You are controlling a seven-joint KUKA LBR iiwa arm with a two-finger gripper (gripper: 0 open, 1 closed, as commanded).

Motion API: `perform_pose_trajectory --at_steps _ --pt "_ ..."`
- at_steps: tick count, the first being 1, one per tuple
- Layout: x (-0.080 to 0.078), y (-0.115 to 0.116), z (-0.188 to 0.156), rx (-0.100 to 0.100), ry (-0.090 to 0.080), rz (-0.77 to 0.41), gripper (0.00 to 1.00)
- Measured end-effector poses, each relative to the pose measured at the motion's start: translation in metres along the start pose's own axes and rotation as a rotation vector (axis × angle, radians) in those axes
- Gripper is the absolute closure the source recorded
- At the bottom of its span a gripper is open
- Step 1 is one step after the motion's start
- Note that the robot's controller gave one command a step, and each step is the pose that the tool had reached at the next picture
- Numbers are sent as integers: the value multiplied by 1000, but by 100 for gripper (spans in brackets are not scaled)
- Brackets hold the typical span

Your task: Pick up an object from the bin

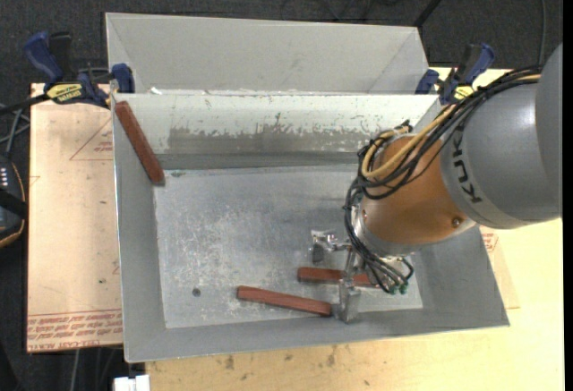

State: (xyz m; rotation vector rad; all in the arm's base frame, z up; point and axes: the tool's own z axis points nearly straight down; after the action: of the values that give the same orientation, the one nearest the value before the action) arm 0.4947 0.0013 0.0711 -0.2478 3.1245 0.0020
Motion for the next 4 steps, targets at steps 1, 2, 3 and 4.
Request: perform_pose_trajectory --at_steps 1,2,3,4 --pt "1 0 1 0 5 0 100" --pt "1 0 1 0 5 0 100" --pt "-37 -1 -99 0 7 -33 100" --pt "-37 -1 -99 0 7 -33 100"
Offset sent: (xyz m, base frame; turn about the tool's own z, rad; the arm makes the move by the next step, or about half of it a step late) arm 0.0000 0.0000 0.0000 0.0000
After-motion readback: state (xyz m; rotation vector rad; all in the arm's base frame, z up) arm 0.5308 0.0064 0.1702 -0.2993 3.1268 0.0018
